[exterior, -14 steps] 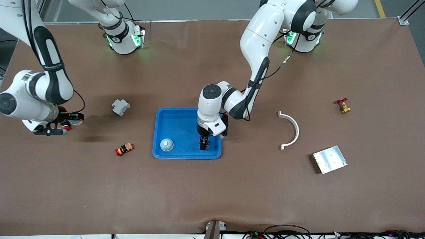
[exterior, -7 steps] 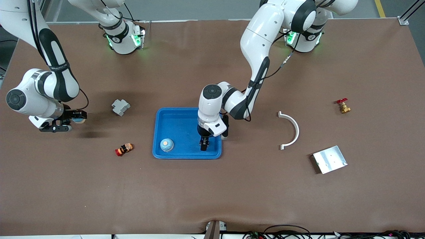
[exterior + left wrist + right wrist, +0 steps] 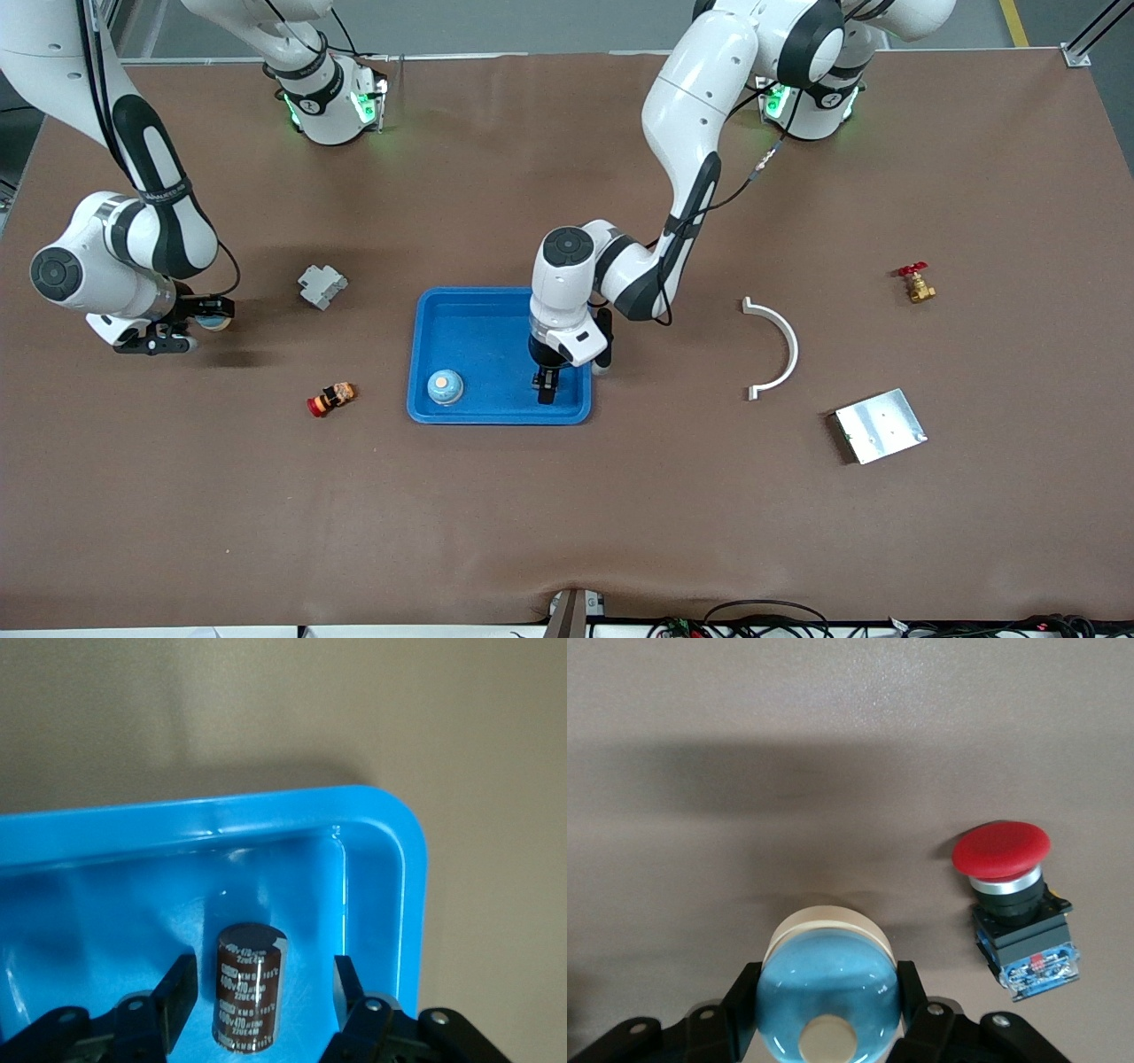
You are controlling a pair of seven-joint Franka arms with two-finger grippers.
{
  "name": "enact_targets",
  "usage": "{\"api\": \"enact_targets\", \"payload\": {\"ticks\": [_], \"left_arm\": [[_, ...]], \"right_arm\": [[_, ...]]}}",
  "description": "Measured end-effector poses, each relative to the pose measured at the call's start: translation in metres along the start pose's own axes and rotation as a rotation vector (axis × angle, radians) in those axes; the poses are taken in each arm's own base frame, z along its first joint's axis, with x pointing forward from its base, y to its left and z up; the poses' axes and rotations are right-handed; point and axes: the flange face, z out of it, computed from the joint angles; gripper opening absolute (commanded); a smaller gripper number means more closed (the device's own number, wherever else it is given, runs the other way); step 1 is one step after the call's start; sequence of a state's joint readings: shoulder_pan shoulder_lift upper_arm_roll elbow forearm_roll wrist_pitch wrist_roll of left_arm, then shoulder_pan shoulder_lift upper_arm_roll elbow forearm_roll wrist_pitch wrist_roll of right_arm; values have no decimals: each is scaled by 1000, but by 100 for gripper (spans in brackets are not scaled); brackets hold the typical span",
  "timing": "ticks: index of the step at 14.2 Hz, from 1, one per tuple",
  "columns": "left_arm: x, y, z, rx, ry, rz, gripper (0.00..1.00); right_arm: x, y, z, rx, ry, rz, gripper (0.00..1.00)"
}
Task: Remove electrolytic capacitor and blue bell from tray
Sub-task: 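Set the pale-blue button on the table beside the red button with the right gripper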
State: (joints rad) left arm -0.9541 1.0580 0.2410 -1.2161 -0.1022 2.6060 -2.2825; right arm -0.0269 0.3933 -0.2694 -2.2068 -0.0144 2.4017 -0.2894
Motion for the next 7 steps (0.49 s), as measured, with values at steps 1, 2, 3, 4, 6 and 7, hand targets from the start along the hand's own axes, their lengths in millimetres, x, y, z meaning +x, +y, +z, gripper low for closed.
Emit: {"api": "enact_targets", "payload": {"ticks": [1,2,3,4,6,7], "left_arm": [[0,0,0,0,0,0,18],[0,0,0,0,0,0,0],[0,0,0,0,0,0,0],[0,0,0,0,0,0,0],[0,0,0,0,0,0,0],[0,0,0,0,0,0,0]], "right_arm": [[0,0,1,0,-1,0,72],[1,0,1,-1,-1,0,77],[1,1,2,-1,-2,0,82],[2,1,2,-2,-2,0,96],[3,1,1,-3,1,0,100],[4,2,0,-4,3,0,100]]}}
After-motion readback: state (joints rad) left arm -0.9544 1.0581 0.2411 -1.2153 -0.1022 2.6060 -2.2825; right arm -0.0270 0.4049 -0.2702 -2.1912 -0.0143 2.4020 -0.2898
